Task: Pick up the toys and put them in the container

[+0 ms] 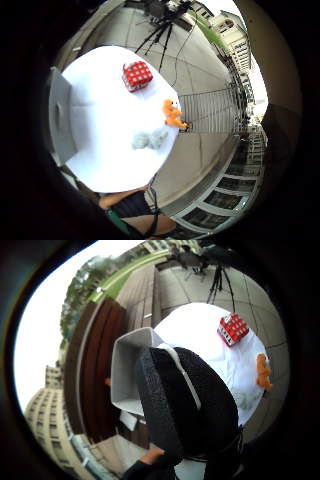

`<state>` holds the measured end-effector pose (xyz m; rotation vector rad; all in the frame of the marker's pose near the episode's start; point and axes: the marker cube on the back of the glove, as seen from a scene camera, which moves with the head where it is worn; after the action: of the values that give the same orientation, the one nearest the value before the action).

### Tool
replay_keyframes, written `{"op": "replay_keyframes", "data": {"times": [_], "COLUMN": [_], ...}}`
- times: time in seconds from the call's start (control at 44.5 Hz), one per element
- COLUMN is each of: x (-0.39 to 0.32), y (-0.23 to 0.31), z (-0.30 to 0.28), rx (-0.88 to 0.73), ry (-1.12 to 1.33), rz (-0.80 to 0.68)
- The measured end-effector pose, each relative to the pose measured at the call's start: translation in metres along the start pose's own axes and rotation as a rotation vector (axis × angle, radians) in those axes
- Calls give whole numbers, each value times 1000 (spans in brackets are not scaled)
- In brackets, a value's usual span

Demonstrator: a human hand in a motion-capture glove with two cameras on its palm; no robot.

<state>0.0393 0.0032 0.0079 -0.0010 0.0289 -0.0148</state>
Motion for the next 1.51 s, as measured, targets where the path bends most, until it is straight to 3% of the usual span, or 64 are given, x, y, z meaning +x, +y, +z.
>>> {"op": "replay_keyframes", "data": {"times": [0.18, 0.292, 0.427, 0.494, 0.607, 0.652, 0.697, 0.787, 0.899, 1.056, 1.304, 1.506], "x": [49, 75, 121, 135, 147, 152, 156, 156, 157, 158, 144, 148], "y": [26, 54, 63, 70, 81, 86, 94, 112, 115, 134, 164, 154], "z": [23, 44, 93, 114, 156, 173, 190, 220, 256, 287, 295, 278], "rx": [-2, -169, -49, -80, -86, -80, -112, -221, -150, -337, -287, -295], "ry": [10, 10, 7, -7, -8, -13, -22, -36, -34, -84, -40, -26], "rz": [15, 195, 39, 45, 176, 129, 63, 84, 127, 139, 109, 126]}}
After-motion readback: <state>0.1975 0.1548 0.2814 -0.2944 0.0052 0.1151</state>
